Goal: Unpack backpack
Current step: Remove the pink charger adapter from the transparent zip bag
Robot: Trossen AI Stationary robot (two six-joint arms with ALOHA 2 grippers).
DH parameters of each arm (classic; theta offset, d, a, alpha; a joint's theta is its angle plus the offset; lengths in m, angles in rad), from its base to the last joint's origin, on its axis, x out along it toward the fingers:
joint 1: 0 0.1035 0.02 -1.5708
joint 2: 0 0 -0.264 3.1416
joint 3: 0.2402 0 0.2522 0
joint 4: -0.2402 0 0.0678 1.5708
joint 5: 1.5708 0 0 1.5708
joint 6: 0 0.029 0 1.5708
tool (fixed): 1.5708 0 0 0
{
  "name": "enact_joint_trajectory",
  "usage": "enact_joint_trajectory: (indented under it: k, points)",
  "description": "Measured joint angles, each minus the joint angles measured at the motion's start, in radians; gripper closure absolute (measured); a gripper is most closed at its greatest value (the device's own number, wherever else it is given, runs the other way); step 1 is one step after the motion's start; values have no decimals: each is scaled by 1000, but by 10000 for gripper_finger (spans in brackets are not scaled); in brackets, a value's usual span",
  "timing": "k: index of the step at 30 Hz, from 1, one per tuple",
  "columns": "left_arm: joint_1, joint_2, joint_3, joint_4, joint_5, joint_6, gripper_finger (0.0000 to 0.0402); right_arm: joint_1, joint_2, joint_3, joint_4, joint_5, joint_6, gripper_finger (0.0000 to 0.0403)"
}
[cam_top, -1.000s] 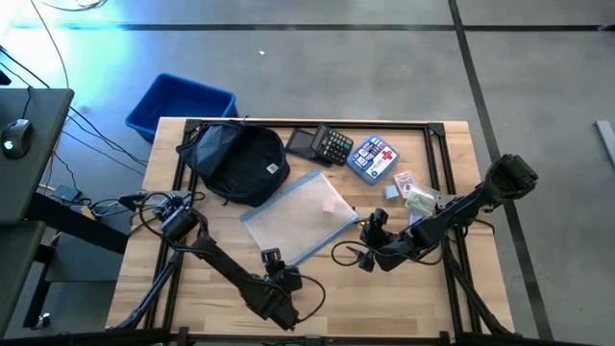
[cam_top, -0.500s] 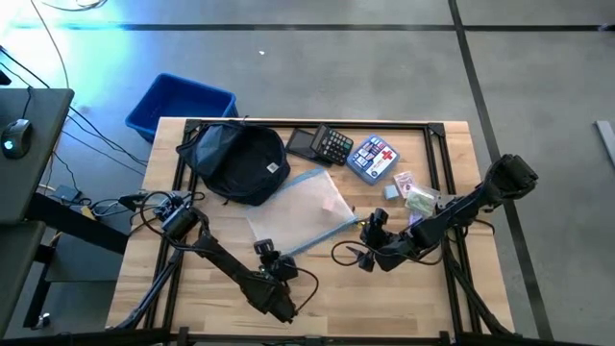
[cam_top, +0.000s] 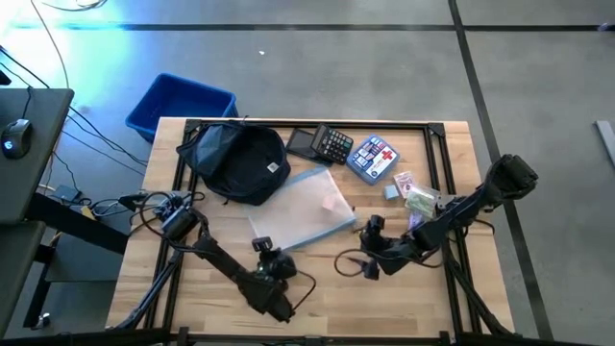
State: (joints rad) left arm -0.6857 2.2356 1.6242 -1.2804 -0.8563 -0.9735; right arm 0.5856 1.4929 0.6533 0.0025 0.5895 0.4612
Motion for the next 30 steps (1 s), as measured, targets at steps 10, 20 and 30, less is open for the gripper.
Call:
enact_joint_trajectory:
  k: [10, 20, 30]
  points:
    - [-91, 0, 61, -7, -248, 29, 401, 4, 28, 0, 98, -35, -150, 34]
    - [-47, 0, 61, -7, -136, -18, 401, 30, 223, 151, -9, -118, -260, 34]
    - [-54, 0, 61, -7, -116, -18, 401, 29, 320, 356, -570, -137, -5, 87]
